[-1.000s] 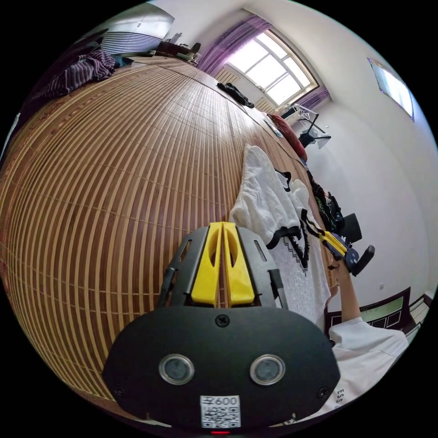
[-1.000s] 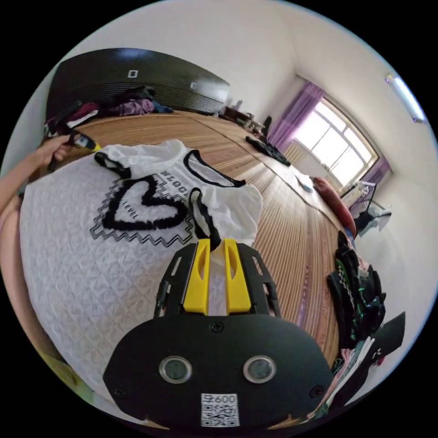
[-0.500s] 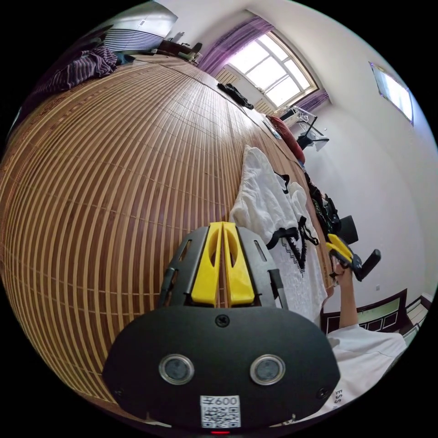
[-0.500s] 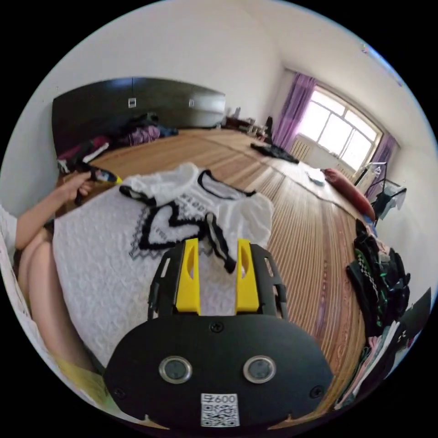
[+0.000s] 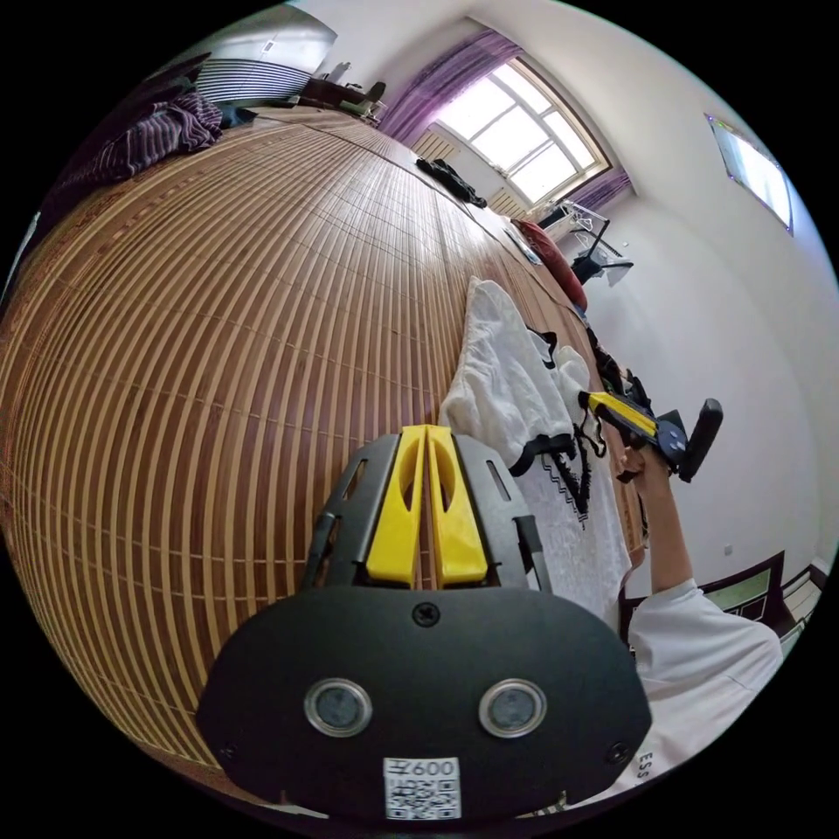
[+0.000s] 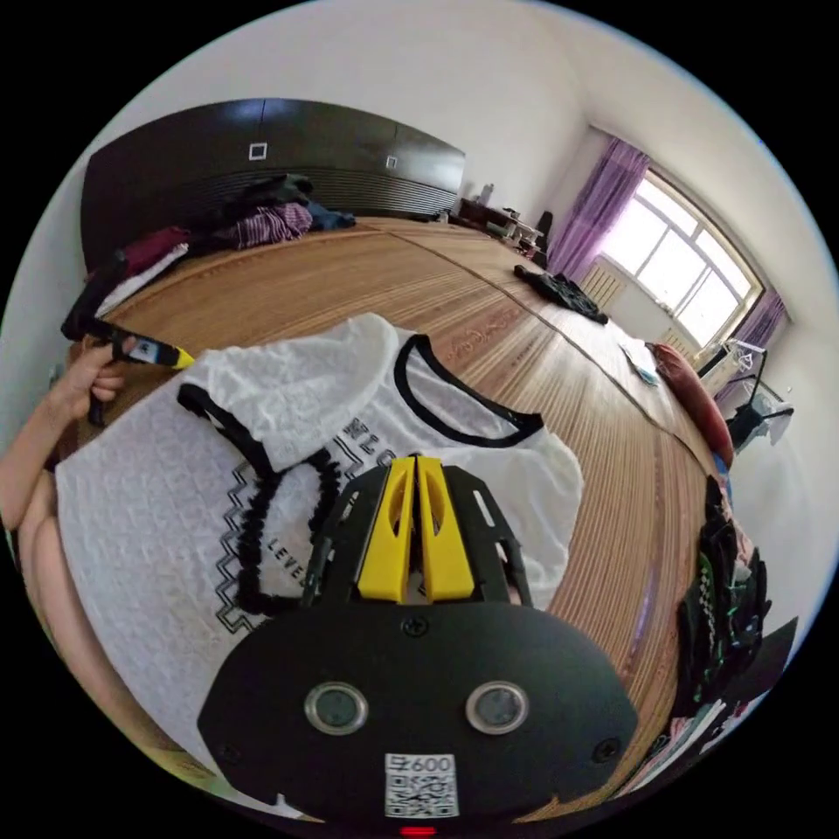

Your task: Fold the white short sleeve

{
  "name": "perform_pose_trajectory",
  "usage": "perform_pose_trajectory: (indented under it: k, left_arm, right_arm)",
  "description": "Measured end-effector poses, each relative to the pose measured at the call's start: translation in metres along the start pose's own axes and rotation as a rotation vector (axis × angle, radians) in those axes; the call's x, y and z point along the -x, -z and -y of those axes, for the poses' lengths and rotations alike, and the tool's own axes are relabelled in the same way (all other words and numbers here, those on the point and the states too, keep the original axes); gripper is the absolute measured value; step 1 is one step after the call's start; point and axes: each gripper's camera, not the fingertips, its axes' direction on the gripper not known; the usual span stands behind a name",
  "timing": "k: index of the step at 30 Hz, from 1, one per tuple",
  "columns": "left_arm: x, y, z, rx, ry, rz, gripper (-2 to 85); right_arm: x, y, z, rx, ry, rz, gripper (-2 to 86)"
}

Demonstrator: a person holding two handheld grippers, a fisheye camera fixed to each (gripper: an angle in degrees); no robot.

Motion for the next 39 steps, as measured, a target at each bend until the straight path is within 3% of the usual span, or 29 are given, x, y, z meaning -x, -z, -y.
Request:
perform_pose_trajectory:
  k: [4,7,10,12,17,20,23,28,30,32,34,37,39]
  left_arm:
    - [0.000,0.001,0.001,-0.001,0.001,-0.004,0.1]
    - [0.003,0.002,0.001,-0.004,0.013,-0.026,0.1]
    - [0.004,0.002,0.002,-0.003,0.015,-0.028,0.2]
    - [0.003,0.002,0.003,-0.002,0.014,-0.025,0.2]
    - [0.005,0.004,0.005,-0.004,0.017,-0.033,0.3]
    - [0.007,0.004,0.006,-0.005,0.024,-0.045,0.3]
    - [0.007,0.004,0.008,-0.003,0.023,-0.041,0.2]
    - [0.009,0.005,0.010,-0.005,0.026,-0.050,0.3]
    - [0.011,0.005,0.010,-0.005,0.031,-0.060,0.3]
    - [0.013,0.006,0.011,-0.006,0.035,-0.068,0.3]
    - [0.014,0.006,0.012,-0.006,0.036,-0.069,0.3]
    - [0.014,0.006,0.013,-0.006,0.035,-0.069,0.3]
    - [0.015,0.005,0.013,-0.007,0.035,-0.070,0.3]
  right_arm:
    - [-0.017,-0.033,-0.007,0.173,-0.102,0.108,0.7]
    - [-0.043,-0.009,-0.021,0.094,-0.148,0.113,4.1]
    - [-0.073,0.032,-0.047,-0.070,-0.222,-0.021,3.4]
    - [-0.091,0.036,-0.062,-0.074,-0.247,-0.159,1.2]
    - [-0.141,-0.030,-0.093,0.350,-0.241,-0.244,-0.7]
    - [-0.169,-0.007,-0.111,0.223,-0.347,-0.424,-0.8]
    - [-0.201,0.017,-0.122,0.091,-0.481,-0.332,-0.8]
    - [-0.240,0.010,-0.127,0.026,-0.582,-0.167,-0.8]
    - [-0.242,-0.008,-0.123,0.067,-0.557,-0.175,-0.8]
    - [-0.237,-0.053,-0.121,0.252,-0.430,-0.100,-0.8]
    - [-0.231,-0.057,-0.117,0.235,-0.358,-0.161,-0.9]
    - [-0.250,-0.060,-0.102,0.339,-0.425,-0.212,-0.9]
    - [-0.259,-0.043,-0.095,0.288,-0.460,-0.285,-0.9]
